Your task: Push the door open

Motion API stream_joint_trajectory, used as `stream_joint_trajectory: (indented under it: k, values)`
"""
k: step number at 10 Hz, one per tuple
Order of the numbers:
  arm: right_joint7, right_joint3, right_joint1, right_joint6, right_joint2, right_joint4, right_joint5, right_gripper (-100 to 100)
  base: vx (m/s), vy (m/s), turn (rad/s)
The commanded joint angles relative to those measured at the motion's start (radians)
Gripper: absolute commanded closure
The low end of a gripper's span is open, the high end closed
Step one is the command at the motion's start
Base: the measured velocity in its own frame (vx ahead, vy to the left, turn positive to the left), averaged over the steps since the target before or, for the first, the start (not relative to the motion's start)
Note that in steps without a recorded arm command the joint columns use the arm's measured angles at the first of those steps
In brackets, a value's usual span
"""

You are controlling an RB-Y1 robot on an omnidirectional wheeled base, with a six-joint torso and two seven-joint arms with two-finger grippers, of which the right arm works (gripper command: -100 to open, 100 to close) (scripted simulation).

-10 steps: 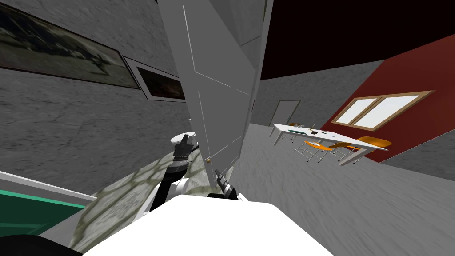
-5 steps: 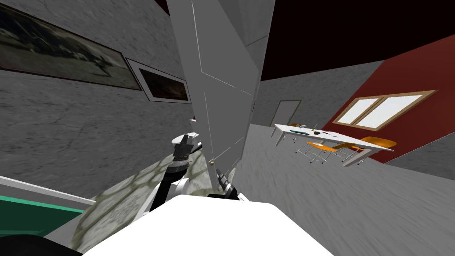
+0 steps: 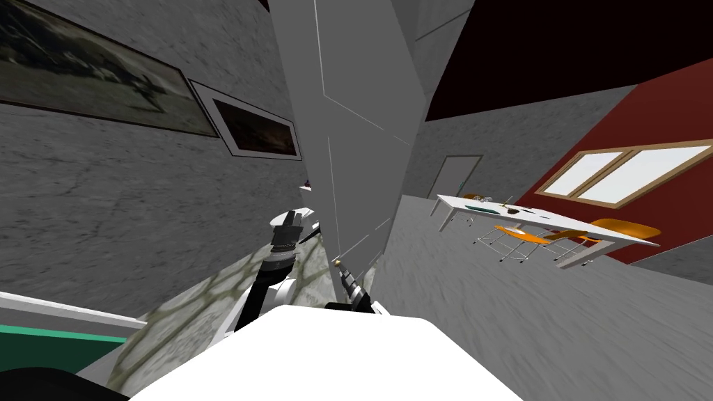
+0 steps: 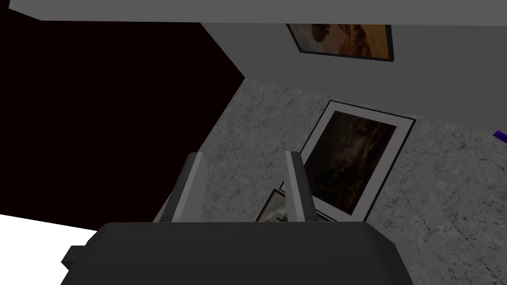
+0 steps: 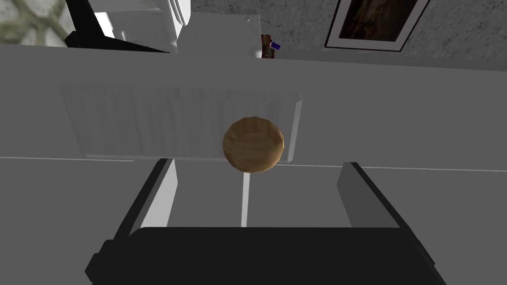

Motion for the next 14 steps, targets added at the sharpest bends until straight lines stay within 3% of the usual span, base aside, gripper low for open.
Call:
stream_joint_trajectory:
  k: [1, 2, 7, 8, 10, 11, 14]
  values:
    - [0.000, 0.000, 0.000, 0.000, 0.000, 0.000, 0.000, -100, 0.063, 0.076, -0.004]
    - [0.000, 0.000, 0.000, 0.000, 0.000, 0.000, 0.000, 100, -0.008, -0.008, -0.002]
    - [0.000, 0.000, 0.000, 0.000, 0.000, 0.000, 0.000, 100, -0.014, -0.017, 0.001]
    - [0.008, -0.021, 0.005, -0.001, -0.013, -0.001, -0.007, -100, -0.117, -0.008, -0.134]
    - [0.016, -0.042, 0.010, -0.002, -0.004, -0.001, -0.014, -100, -0.198, -0.045, -0.149]
    - [0.013, -0.034, 0.011, 0.002, -0.009, -0.007, -0.011, -100, -0.088, -0.025, -0.016]
    - [0.018, -0.047, 0.002, 0.008, -0.013, 0.002, -0.012, -100, 0.108, 0.131, 0.030]
